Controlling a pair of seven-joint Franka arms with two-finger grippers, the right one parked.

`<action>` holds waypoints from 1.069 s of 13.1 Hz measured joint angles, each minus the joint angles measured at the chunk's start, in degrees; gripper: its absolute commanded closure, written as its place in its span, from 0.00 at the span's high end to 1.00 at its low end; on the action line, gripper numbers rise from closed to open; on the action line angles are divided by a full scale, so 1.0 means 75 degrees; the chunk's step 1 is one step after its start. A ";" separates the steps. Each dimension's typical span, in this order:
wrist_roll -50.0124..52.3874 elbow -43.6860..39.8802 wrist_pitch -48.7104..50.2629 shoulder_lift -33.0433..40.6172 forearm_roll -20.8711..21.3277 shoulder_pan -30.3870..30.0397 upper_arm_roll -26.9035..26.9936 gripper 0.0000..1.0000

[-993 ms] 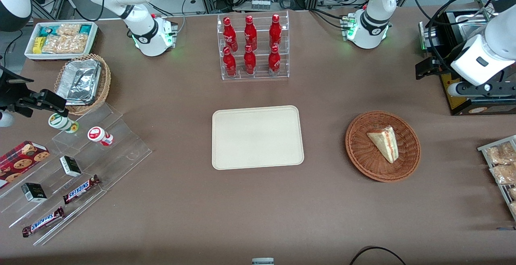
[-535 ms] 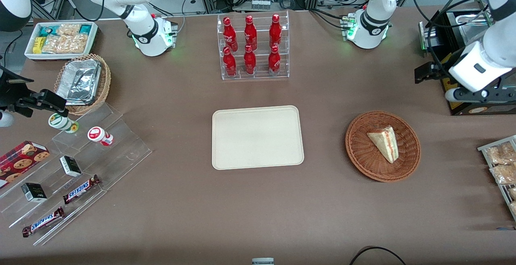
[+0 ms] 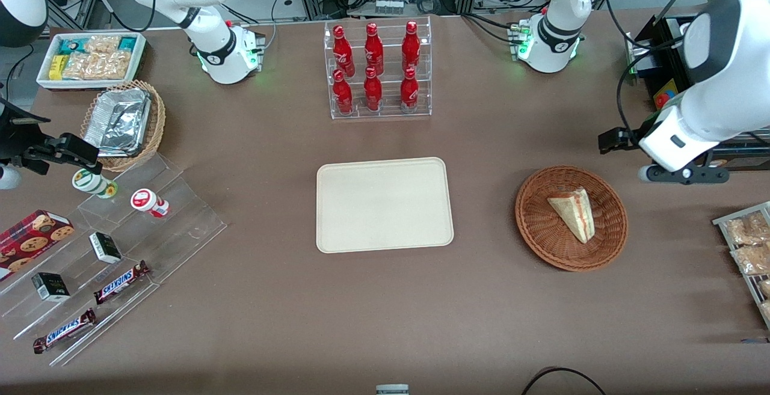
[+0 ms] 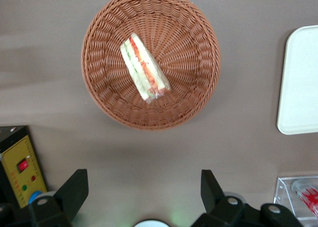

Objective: Place sandwich from basket to tray
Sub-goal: 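Move the left gripper over the wrapped sandwich in the wicker basket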

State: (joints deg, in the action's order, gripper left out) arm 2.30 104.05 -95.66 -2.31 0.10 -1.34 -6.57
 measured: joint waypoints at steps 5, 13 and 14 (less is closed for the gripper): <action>-0.0001 0.1475 -0.2038 -0.0027 0.0011 -0.0014 0.0018 1.00; 0.0295 0.2973 -0.4254 -0.0215 0.0001 -0.0068 0.0116 1.00; 0.0805 0.2974 -0.4364 -0.0281 0.0001 -0.0070 0.0118 1.00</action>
State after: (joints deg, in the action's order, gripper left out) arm 8.33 126.35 -128.39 -4.42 0.10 -1.87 -5.69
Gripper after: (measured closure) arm 0.000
